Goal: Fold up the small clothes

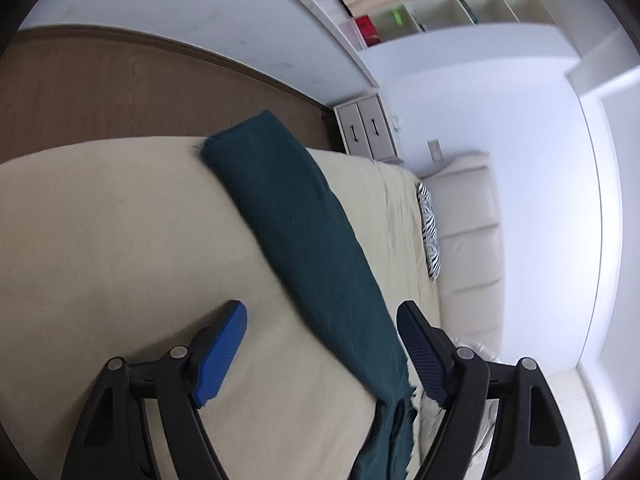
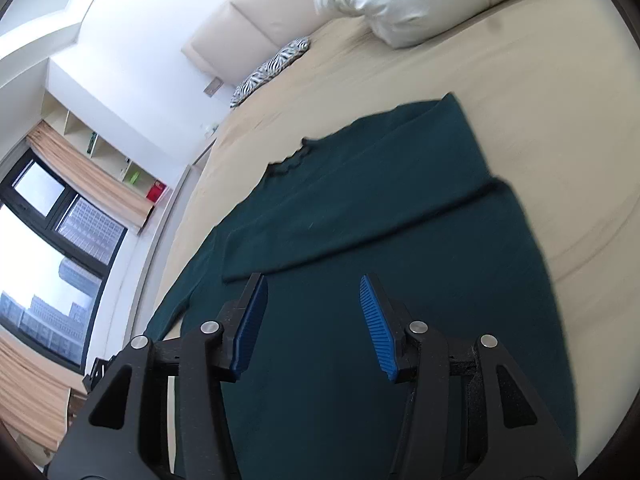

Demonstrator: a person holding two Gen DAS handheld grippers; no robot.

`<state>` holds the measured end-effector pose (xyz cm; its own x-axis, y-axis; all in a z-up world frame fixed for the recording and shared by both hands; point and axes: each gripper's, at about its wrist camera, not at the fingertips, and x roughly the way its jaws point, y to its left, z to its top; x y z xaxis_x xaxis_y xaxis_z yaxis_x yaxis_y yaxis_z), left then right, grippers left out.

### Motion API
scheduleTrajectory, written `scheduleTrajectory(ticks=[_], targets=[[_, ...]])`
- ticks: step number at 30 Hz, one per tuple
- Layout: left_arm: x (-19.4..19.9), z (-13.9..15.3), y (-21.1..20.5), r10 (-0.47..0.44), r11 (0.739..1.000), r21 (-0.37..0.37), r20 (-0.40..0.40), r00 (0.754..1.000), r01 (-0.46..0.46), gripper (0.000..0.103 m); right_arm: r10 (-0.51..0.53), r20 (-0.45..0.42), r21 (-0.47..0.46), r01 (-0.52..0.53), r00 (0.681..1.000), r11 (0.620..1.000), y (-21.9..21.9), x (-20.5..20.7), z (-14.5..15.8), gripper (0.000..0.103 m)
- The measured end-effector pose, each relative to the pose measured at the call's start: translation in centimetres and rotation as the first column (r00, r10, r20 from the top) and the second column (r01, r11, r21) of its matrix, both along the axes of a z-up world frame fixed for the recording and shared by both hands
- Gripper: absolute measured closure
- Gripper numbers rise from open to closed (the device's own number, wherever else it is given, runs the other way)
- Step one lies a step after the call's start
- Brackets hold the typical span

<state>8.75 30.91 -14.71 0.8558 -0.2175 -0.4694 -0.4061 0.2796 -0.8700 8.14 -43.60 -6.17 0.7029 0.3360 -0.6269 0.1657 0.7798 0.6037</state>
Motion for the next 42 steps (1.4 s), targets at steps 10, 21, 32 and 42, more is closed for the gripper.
scheduleTrajectory(ticks=[10,21,32,42], targets=[[6.0,-1.3,3.3,0.107,0.994,-0.015,-0.061,0.992,-0.108,0.085,0.009,-0.012,0.026,-0.008,1.0,1.0,1.8,-2.4,0.4,0.056],[13.2,13.2,-17.1,-0.329,0.679,0.679,-0.058,0.942,0.279,0.095,-0.083,-0.025,0.096,0.085,0.996,0.992,-2.7,-5.1,-2.2,0.056],[11.1,4.9,-45.1,-0.643,-0.049,0.844,-0.436,0.63,0.534,0.07,-0.155,-0.048,0.113,0.16,0.987,0.981,-7.3,-7.4,-4.5,0.055],[5.8,4.3,-37.9,-0.664,0.065,0.792,-0.419,0.619,0.606,0.025,-0.008,-0.057,0.027,0.009,0.998,1.0,-3.2,-1.9,-4.3,0.039]])
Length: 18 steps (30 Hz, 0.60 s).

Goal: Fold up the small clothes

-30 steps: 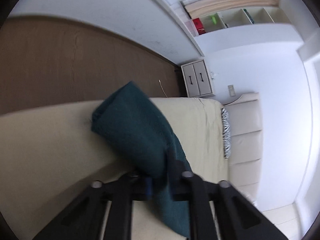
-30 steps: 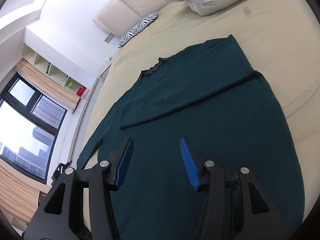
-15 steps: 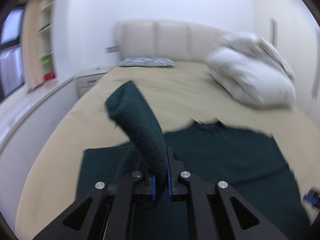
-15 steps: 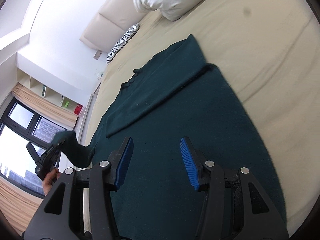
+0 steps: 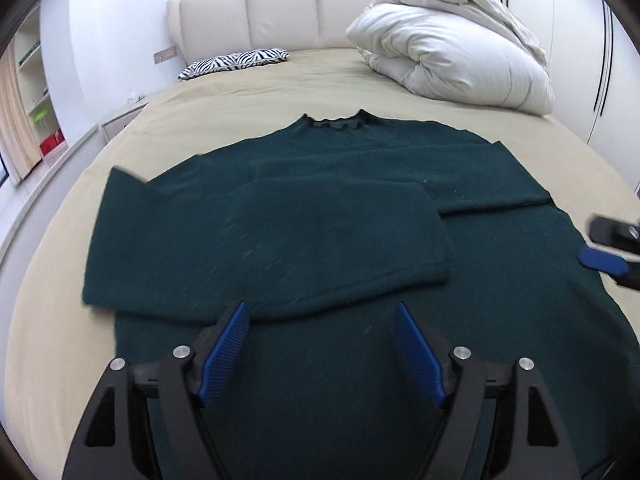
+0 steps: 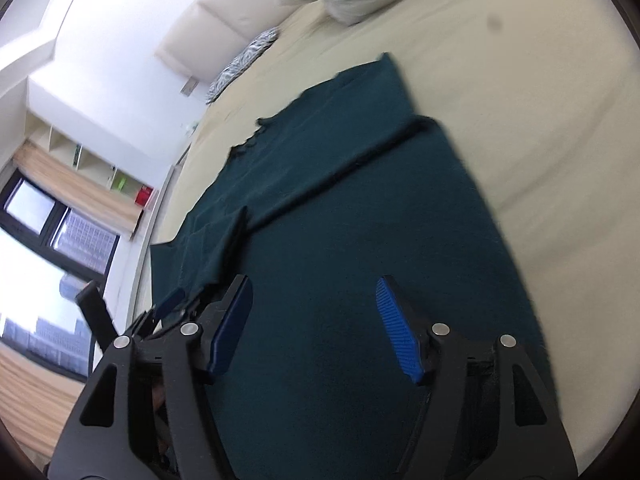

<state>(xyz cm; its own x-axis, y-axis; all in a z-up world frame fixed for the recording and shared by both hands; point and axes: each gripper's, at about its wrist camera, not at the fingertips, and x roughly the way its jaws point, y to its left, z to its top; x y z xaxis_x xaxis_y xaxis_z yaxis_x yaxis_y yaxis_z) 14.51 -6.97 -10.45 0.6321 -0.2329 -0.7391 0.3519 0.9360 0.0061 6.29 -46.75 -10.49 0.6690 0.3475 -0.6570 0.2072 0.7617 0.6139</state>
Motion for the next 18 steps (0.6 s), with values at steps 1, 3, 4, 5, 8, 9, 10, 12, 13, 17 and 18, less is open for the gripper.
scheduleTrajectory(ticks=[1,3,4,5,8,9,10,12,13,17,18], targets=[[-0.6,-0.1,-0.3,0.013,1.0,-0.018,-0.004,1.0,-0.013,0.025,0.026,0.006,-0.008,-0.026,1.0,1.0,0.9,0.8,0.3,0.039],[-1.2,-0.3,1.1,0.048,0.997,-0.063,-0.017,0.999,-0.049,0.025,0.095,0.016,-0.024,-0.095,0.995,0.995,3.1,3.3,0.6,0.039],[-1.3,-0.4,2.4,0.076,0.992,-0.102,-0.032,0.997,-0.079,0.025,0.135,0.014,-0.028,-0.135,0.991,0.99,4.4,5.1,0.5,0.039],[-1.3,-0.4,3.4,0.097,0.987,-0.126,-0.042,0.994,-0.101,0.025,0.149,0.0,-0.032,-0.149,0.989,0.988,5.4,6.4,0.2,0.04],[-0.6,-1.1,5.6,0.148,0.972,-0.173,-0.074,0.986,-0.159,0.025,0.175,-0.073,-0.015,-0.177,0.982,0.984,7.6,10.7,-1.5,0.04],[-0.4,-1.5,6.2,0.158,0.967,-0.189,-0.091,0.983,-0.172,0.025,0.183,-0.09,-0.015,-0.185,0.979,0.983,8.1,11.6,-2.0,0.04],[-0.4,-1.6,6.6,0.16,0.962,-0.205,-0.099,0.982,-0.178,0.025,0.175,-0.127,-0.027,-0.18,0.976,0.983,8.6,12.8,-2.8,0.04],[-0.6,-1.9,7.0,0.155,0.956,-0.235,-0.1,0.983,-0.174,0.025,0.165,-0.135,-0.051,-0.173,0.977,0.984,9.4,14.2,-3.5,0.04],[-0.7,-2.0,7.1,0.153,0.955,-0.241,-0.1,0.983,-0.173,0.025,0.169,-0.121,-0.082,-0.18,0.978,0.98,9.8,14.8,-3.4,0.043],[-1.0,-1.6,7.6,0.163,0.943,-0.278,-0.089,0.983,-0.181,0.025,0.203,-0.14,-0.132,-0.221,0.969,0.966,11.4,15.2,-3.1,0.092],[-1.1,-1.4,7.9,0.171,0.938,-0.29,-0.087,0.981,-0.189,0.025,0.212,-0.129,-0.148,-0.23,0.969,0.962,11.8,14.9,-2.6,0.096]])
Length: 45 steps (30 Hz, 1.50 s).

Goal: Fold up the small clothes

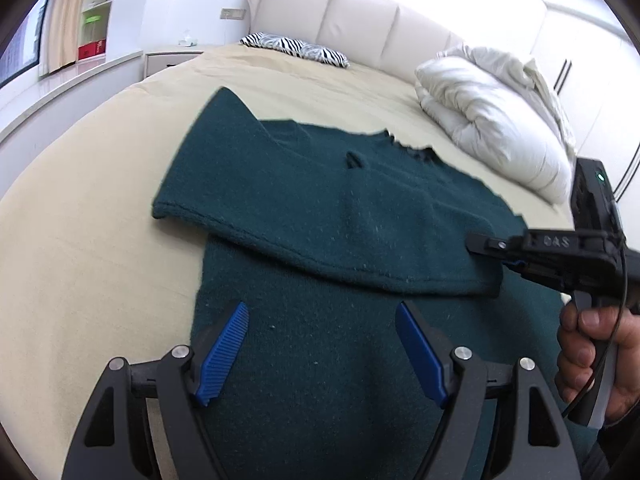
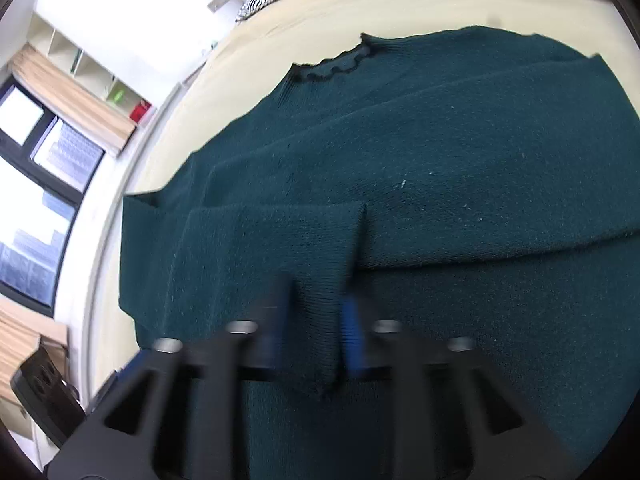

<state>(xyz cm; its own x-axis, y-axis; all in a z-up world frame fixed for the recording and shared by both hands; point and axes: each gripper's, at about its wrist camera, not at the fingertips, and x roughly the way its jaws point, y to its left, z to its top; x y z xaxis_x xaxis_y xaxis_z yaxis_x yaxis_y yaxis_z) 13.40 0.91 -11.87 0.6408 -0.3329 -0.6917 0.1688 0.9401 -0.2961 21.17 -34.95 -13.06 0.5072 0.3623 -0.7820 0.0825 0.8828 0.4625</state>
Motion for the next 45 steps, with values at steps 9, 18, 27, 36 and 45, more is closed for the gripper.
scheduleTrajectory(ticks=[9,18,27,36,45], targets=[[2.0,2.5,3.5,0.113,0.99,-0.088,0.032,0.993,-0.11,0.025,0.088,0.216,-0.18,-0.049,0.972,0.982,0.0,-0.7,8.6,0.096],[8.1,3.8,5.0,0.169,0.986,-0.008,0.048,0.984,-0.169,0.025,-0.063,0.144,-0.142,0.084,0.988,0.986,-9.6,2.3,5.9,0.096],[16.9,1.4,2.7,0.152,0.985,0.096,-0.09,0.984,-0.143,0.025,-0.08,0.08,-0.073,0.086,0.994,0.994,-11.2,3.1,0.4,0.093],[20.3,-0.4,1.4,0.105,0.983,0.163,-0.133,0.986,-0.083,0.078,-0.038,0.071,-0.017,0.039,0.997,0.999,-11.1,4.0,-0.4,0.08],[19.8,0.4,3.0,0.097,0.984,0.158,-0.082,0.992,-0.083,0.095,0.05,0.114,-0.102,-0.038,0.992,0.994,-7.5,4.0,1.4,0.09]])
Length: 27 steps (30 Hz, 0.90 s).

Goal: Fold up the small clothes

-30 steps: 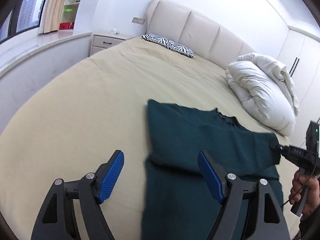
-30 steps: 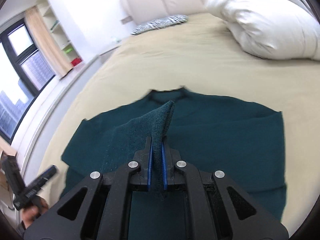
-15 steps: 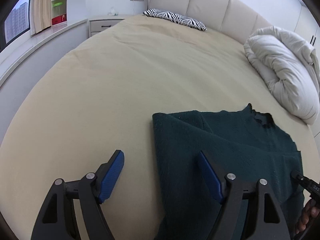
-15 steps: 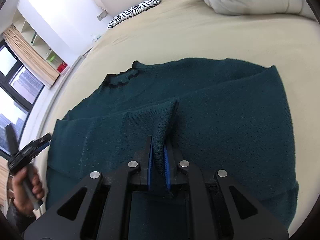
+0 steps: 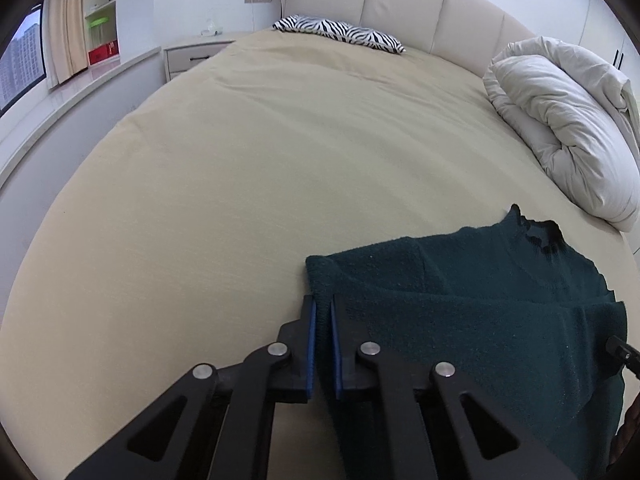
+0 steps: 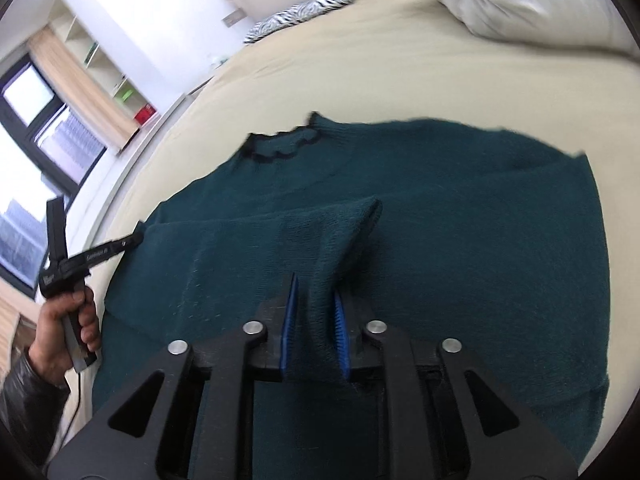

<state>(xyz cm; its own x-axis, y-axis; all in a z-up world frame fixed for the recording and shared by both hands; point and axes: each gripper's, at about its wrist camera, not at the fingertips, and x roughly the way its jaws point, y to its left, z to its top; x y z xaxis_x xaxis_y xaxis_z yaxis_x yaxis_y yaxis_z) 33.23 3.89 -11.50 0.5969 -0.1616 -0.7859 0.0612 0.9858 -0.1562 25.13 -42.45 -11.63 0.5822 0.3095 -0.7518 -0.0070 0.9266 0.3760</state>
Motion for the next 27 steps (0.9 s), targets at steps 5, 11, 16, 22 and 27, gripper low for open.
scheduleTrajectory(ticks=[5,11,16,22,27], targets=[[0.7,-1.3,0.7,0.027,1.0,-0.01,0.005,1.0,-0.027,0.095,-0.039,-0.009,-0.046,0.039,0.999,0.998,-0.2,1.0,0.1,0.095],[0.5,-1.1,0.8,0.03,0.999,-0.018,0.013,0.999,-0.03,0.092,-0.092,-0.086,0.06,0.097,0.992,0.993,-2.4,2.0,-2.3,0.095],[-1.9,1.0,1.8,0.033,0.998,-0.06,0.036,0.999,-0.031,0.072,-0.074,-0.106,0.08,0.083,0.992,0.993,-2.1,1.8,-1.7,0.09],[-6.0,0.4,-0.2,-0.035,0.996,0.083,0.002,0.999,0.035,0.054,-0.093,-0.09,0.189,0.109,0.992,0.976,-2.9,0.4,-1.9,0.059],[-6.9,-0.4,-1.1,-0.066,0.992,0.11,-0.006,0.998,0.066,0.097,-0.071,-0.087,0.124,0.081,0.994,0.989,-1.7,0.3,-2.0,0.061]])
